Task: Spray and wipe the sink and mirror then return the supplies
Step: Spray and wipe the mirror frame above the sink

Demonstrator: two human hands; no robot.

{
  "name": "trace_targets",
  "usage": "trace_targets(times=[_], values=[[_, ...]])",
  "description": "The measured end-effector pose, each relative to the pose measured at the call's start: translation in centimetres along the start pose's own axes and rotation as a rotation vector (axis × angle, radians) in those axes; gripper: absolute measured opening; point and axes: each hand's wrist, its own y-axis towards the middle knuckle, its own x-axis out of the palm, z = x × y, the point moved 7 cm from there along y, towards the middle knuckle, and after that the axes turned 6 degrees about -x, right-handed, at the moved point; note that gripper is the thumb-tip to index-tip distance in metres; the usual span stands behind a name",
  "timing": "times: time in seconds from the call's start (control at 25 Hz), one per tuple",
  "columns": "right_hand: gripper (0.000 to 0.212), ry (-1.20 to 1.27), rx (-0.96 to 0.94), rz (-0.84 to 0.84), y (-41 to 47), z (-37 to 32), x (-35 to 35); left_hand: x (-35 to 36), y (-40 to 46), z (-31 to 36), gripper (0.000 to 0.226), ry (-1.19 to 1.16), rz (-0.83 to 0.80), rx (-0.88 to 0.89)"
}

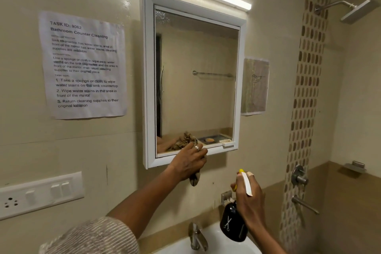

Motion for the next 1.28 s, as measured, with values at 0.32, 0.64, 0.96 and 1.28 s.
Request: trace_targets(times=[0.32, 0.64, 0.96, 1.28], values=[[0.029, 0.035, -0.056, -0.066, -2.1, -3.7, 1.1, -1.5, -6.2, -3.6, 0.029, 0.032, -0.047, -0.063], [0.038, 0.110, -0.118, -0.116, -2.8, -8.6, 2.6, -5.1, -12.4, -7.2, 0.035, 0.081, -0.383, -0.227], [0.033, 0.345, -0.288, -0.255, -6.1, -22.9, 11.7, -14.8, -28.2, -20.1, 0.007, -1.283, 0.198, -1.621], [0.031, 0.619, -0.322, -0.505, -15.1, -34.8, 20.0, -18.2, -40.5, -22.2, 0.075, -1.700, 0.343, -1.795]])
